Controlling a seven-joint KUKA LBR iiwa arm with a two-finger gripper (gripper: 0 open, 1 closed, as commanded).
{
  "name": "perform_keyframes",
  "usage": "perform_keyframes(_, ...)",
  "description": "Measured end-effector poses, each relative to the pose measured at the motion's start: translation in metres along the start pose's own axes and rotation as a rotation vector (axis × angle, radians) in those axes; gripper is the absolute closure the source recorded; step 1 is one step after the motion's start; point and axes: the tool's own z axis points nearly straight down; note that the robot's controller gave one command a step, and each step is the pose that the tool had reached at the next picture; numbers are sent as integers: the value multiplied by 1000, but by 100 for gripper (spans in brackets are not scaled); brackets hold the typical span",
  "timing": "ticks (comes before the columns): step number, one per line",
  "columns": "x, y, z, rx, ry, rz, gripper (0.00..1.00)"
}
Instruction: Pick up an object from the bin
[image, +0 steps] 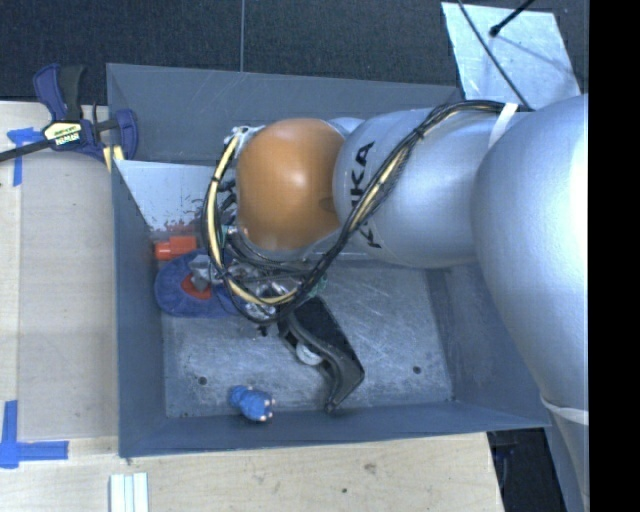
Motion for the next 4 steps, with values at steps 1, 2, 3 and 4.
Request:
perform_keyframes(1,44,-46,27,0,-6,132,0)
perform_keyframes(2,-12,27,30,2,1,-190,0)
perform_keyframes(3,-14,27,27,1,-4,-187,100)
perform_keyframes(4,-15,26,20,0,0,-181,100)
